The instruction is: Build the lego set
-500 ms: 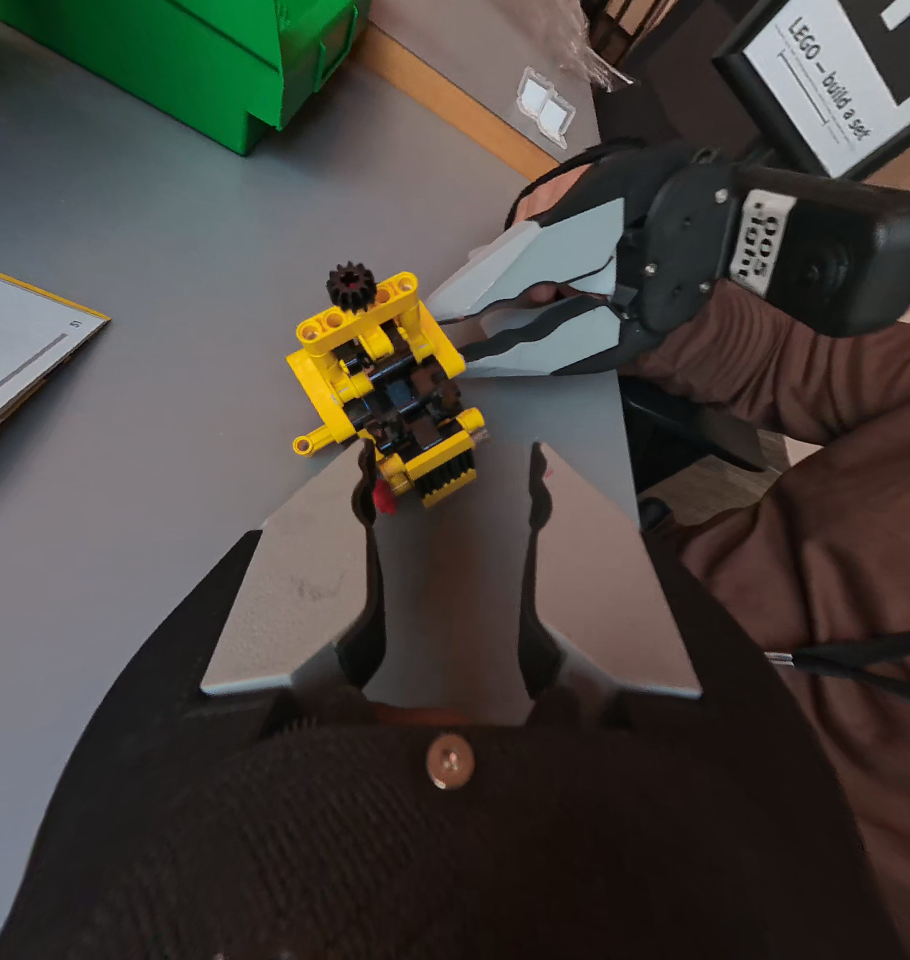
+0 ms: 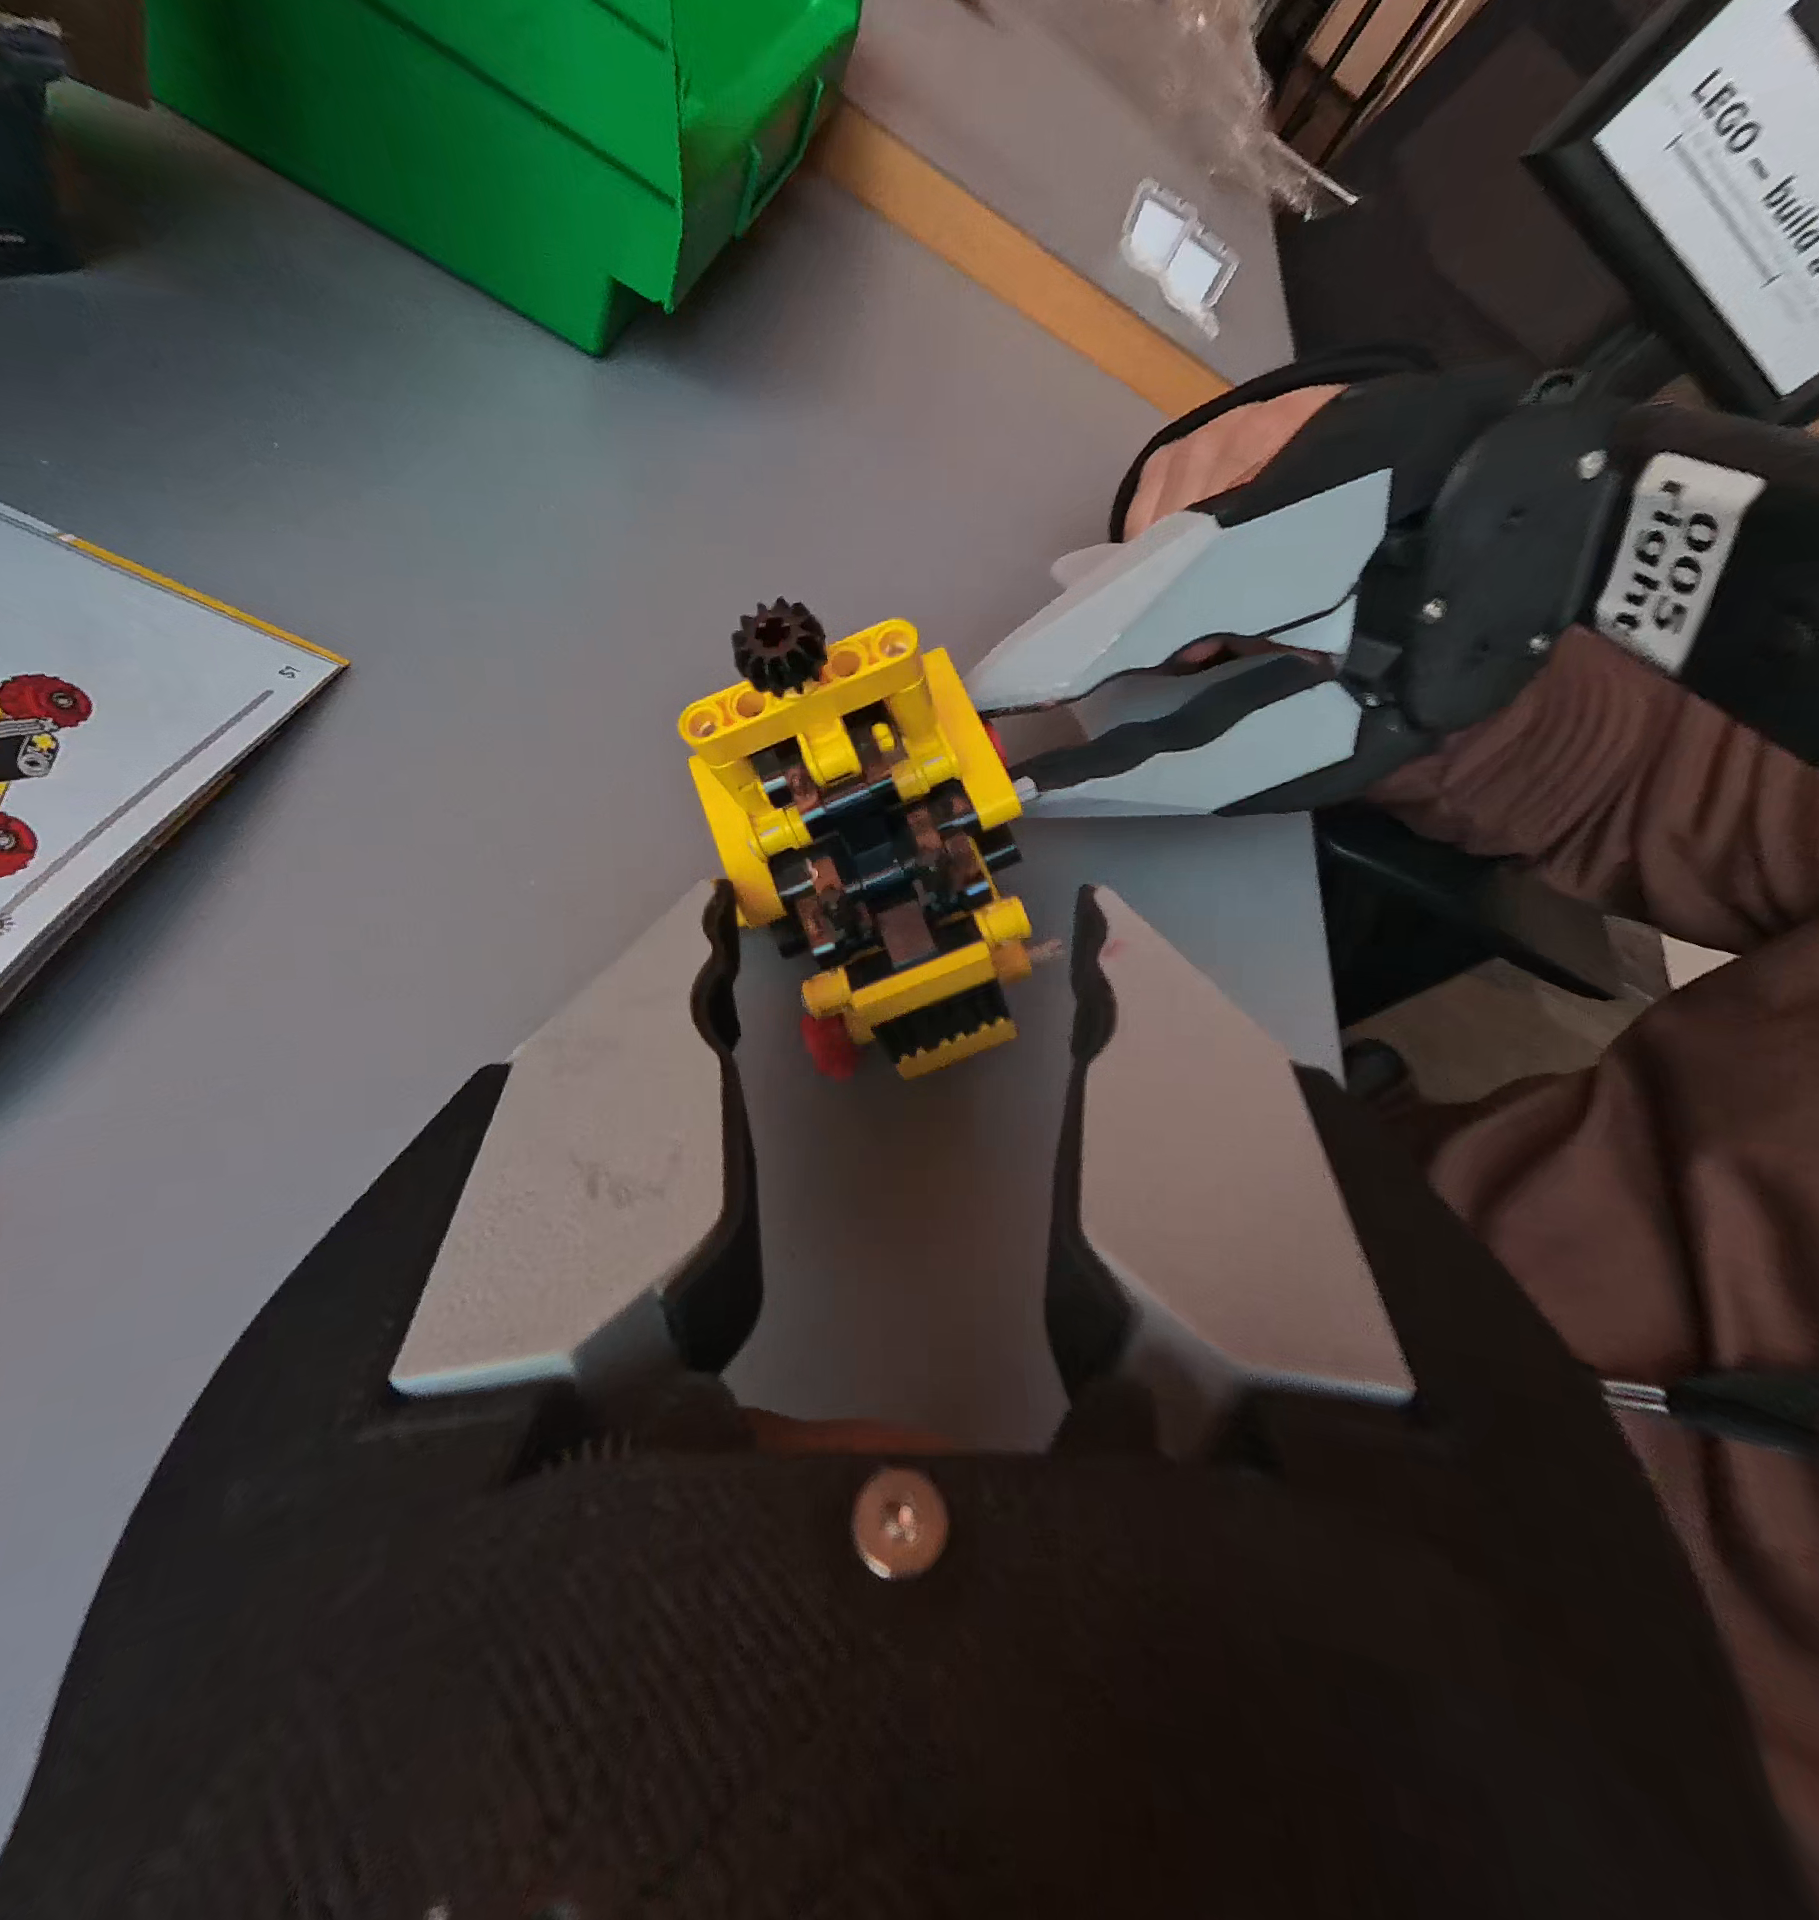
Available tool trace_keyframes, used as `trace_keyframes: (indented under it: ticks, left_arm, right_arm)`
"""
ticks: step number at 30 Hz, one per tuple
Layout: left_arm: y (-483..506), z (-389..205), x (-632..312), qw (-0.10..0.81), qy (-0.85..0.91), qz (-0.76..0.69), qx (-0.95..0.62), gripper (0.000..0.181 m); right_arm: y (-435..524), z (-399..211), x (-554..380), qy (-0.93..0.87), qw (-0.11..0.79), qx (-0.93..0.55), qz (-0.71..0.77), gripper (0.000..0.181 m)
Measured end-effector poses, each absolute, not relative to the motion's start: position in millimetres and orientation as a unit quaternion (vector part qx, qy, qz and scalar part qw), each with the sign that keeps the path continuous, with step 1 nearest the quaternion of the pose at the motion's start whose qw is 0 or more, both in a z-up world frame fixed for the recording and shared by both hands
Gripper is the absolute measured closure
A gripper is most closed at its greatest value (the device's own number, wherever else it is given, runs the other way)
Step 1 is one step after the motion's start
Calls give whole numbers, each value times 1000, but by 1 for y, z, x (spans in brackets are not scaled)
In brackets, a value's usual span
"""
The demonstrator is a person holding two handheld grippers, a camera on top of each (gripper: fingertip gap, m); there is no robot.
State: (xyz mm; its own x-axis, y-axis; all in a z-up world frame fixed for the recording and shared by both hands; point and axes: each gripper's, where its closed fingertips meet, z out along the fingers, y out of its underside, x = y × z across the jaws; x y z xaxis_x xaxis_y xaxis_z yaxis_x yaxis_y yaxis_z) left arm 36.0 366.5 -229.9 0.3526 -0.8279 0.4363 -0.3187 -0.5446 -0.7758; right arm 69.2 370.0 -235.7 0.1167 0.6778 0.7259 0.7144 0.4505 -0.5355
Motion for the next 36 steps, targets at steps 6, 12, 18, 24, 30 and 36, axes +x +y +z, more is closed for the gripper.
trace_keyframes:
  ticks: [6, 12, 18, 24, 30, 36]
  left_arm:
    - [373, -235, 39, 306, 363, -414, -777, 128]
    - [371, -235, 37, 298, 368, -437, -765, 129]
    - [371, -233, 35, 279, 351, -470, -760, 130]
    - [372, -234, 34, 281, 347, -465, -765, 131]
    - [374, -234, 33, 281, 342, -467, -766, 131]
    - [373, -235, 33, 281, 346, -465, -765, 131]
  right_arm:
    - [365, -234, 67, -676, 525, -517, -26, 166]
    - [357, -233, 61, -692, 508, -513, -21, 166]
    - [354, -234, 56, -709, 493, -503, -27, 166]
    - [354, -235, 53, -702, 520, -483, -62, 166]
    - [356, -235, 52, -669, 523, -529, 6, 166]
    - [358, -238, 51, -717, 526, -452, -72, 166]
